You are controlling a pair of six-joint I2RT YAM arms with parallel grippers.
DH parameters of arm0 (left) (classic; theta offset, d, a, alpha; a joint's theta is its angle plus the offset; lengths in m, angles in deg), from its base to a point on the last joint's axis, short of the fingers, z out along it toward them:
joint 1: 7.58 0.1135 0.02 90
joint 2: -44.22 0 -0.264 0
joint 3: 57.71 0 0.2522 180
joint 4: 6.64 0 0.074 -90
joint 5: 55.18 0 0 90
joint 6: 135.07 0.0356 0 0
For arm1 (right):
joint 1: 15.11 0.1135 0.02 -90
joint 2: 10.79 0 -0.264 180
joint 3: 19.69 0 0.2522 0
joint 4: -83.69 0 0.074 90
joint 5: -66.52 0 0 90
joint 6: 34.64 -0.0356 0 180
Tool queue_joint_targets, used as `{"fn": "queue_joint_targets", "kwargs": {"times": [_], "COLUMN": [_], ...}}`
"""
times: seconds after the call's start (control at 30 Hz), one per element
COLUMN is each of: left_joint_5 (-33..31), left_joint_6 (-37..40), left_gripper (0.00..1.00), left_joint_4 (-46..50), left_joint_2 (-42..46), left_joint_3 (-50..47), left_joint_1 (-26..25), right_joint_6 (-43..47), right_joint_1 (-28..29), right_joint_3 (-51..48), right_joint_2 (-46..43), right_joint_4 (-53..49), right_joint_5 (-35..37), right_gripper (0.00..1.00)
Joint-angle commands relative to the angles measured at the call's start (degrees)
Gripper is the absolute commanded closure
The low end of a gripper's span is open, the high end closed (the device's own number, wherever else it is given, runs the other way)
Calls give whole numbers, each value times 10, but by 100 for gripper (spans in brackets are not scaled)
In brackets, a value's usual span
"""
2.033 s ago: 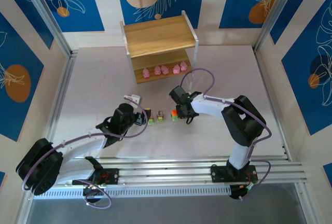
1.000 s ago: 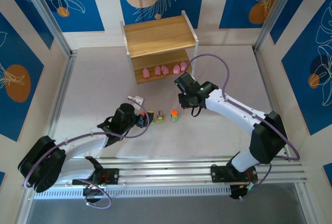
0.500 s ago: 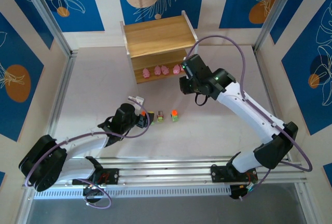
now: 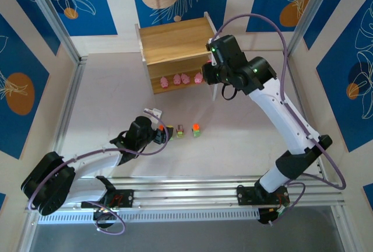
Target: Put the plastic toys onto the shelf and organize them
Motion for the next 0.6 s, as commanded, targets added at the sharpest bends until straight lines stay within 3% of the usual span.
{"fn": "queue_joint_targets", "kwargs": {"times": [0.0, 0.3, 0.57], "left_joint_5": [12, 12, 13], "left_joint_6": [12, 13, 12], "left_gripper": [22, 23, 23], "left_joint_4": [-9, -7, -10], "left_joint_2": [-2, -2, 0], "left_joint_3": [14, 16, 14], "left_joint_1": [6, 6, 6], "right_joint_6": [32, 42, 48], "right_joint_1": [-12, -41, -62], "right_joint_3": [70, 255, 343], "right_joint_2": [33, 142, 210], "right_joint_4": [-30, -77, -80], "right_joint_5": [1, -3, -7], "right_gripper": [76, 76, 76]}}
